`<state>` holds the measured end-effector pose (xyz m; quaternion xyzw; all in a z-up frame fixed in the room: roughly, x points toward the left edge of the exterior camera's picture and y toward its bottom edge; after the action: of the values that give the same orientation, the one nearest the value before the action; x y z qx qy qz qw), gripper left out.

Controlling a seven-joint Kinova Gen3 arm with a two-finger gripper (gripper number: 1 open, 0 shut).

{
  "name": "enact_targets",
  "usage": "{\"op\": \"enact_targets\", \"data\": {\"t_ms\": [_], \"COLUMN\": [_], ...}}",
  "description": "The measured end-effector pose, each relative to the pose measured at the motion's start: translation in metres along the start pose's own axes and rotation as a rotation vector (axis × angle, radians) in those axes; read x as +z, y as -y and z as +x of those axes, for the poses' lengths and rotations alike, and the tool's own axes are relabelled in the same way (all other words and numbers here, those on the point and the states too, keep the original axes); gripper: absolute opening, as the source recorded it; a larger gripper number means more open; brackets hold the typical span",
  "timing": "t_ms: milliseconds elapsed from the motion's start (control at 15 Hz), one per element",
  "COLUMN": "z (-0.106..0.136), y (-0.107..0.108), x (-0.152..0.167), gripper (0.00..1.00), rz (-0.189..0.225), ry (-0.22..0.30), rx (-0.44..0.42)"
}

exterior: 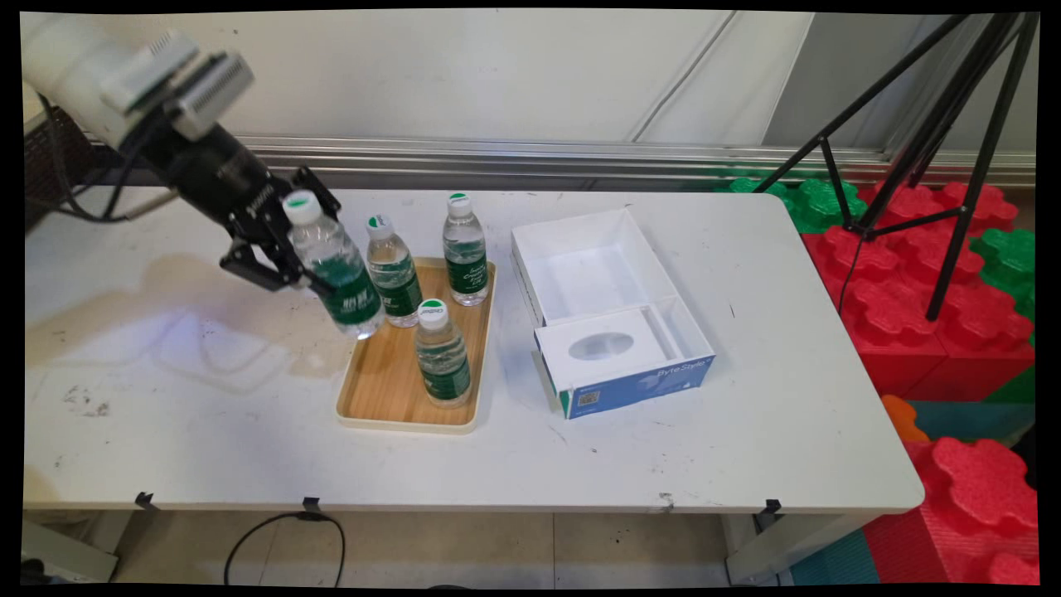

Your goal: Place the picked object on the tray

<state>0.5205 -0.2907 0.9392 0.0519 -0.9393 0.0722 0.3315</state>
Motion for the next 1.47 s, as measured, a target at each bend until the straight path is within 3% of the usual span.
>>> {"op": "enact_targets", "data": {"t_ms": [267, 467, 1467], "z": [-0.017, -0.023, -0.037], "y": [0.007, 0.011, 0.017], "x": [0.03, 0.045, 0.09], "gripper": [0.0, 0.0, 0.0], "rz": [-0.066, -0.093, -0.166], "ry": [0.015, 0.02, 0.039], "rx": [0.091, 0.13, 0.241]}}
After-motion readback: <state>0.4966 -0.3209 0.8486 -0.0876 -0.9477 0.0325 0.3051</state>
